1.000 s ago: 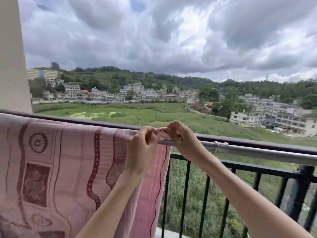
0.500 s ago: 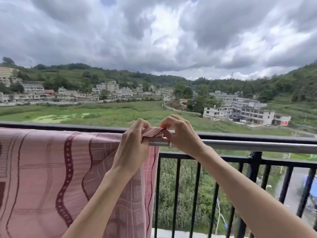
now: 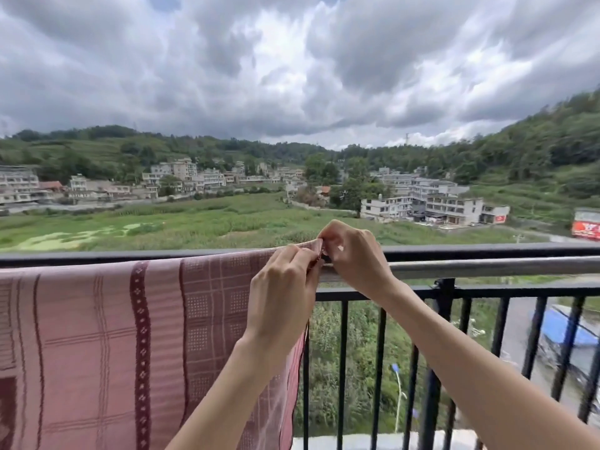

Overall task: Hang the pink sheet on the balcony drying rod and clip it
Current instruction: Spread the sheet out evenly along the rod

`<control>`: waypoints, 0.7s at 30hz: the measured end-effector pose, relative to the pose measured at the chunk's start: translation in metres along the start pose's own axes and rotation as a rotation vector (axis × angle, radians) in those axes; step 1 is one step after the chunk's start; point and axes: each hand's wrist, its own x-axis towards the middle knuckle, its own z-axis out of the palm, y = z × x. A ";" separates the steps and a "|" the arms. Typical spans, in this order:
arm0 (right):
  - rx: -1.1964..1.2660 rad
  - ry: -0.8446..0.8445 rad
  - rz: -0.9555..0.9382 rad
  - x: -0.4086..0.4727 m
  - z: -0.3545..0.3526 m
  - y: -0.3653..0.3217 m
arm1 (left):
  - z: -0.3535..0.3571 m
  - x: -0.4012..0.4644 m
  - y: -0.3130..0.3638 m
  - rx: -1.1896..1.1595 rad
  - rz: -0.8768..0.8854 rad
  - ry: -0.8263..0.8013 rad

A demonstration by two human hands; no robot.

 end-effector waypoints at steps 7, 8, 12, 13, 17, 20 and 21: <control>-0.022 0.025 0.063 -0.030 -0.099 0.085 | 0.081 0.011 0.108 -0.088 0.034 0.051; -0.015 0.015 0.070 -0.032 -0.110 0.096 | 0.091 0.012 0.120 -0.078 0.027 0.053; -0.027 -0.033 0.117 -0.048 -0.181 0.162 | 0.142 0.020 0.197 -0.100 -0.010 0.063; -0.032 -0.037 0.122 -0.053 -0.197 0.177 | 0.154 0.021 0.216 -0.102 -0.007 0.064; -0.033 -0.016 0.125 -0.070 -0.255 0.229 | 0.197 0.029 0.282 -0.130 0.009 0.067; -0.044 0.002 0.107 -0.075 -0.292 0.264 | 0.226 0.037 0.322 -0.180 0.016 0.062; -0.044 0.004 0.100 -0.077 -0.303 0.276 | 0.236 0.041 0.334 -0.194 0.023 0.062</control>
